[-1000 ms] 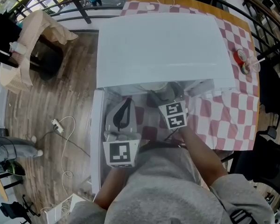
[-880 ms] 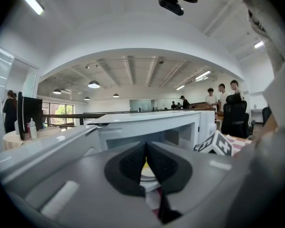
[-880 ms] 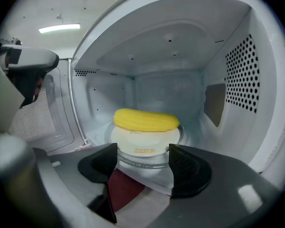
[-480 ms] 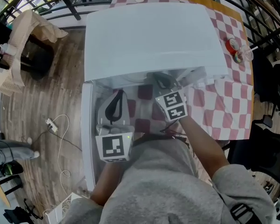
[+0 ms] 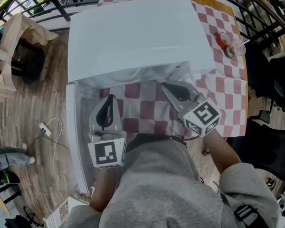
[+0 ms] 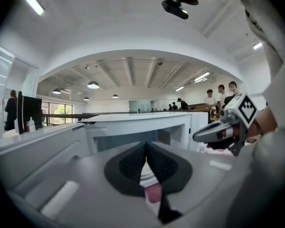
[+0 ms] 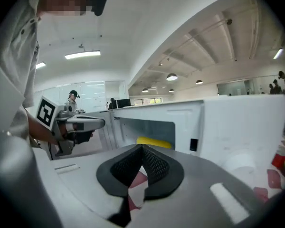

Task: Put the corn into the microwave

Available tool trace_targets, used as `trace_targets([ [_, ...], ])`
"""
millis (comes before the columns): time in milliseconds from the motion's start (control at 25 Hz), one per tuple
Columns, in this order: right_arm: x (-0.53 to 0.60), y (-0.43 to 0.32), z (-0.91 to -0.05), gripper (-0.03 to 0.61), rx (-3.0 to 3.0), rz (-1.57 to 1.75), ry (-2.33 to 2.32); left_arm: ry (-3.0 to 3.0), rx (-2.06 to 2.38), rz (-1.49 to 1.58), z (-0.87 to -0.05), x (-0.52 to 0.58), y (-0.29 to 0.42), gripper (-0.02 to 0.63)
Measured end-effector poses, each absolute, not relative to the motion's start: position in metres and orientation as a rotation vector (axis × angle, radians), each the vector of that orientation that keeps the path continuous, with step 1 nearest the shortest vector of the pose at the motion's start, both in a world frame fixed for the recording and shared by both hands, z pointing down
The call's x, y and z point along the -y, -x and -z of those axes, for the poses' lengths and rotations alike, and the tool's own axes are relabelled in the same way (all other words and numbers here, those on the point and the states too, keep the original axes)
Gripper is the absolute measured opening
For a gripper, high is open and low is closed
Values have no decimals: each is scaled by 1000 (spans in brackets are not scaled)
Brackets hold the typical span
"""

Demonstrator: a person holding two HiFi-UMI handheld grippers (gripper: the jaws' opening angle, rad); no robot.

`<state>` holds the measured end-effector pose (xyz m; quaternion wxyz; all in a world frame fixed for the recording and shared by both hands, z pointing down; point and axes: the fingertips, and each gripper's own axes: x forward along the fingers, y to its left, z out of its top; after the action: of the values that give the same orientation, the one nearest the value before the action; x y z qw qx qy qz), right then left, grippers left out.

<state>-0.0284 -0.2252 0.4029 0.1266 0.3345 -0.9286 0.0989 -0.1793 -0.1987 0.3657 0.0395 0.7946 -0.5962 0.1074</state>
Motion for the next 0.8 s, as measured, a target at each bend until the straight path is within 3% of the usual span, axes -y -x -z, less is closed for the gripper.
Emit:
trace_targets([
  [800, 119, -141, -362, 0, 2724, -269, -1079, -2408, 1987, -273, -325, 82, 53, 9],
])
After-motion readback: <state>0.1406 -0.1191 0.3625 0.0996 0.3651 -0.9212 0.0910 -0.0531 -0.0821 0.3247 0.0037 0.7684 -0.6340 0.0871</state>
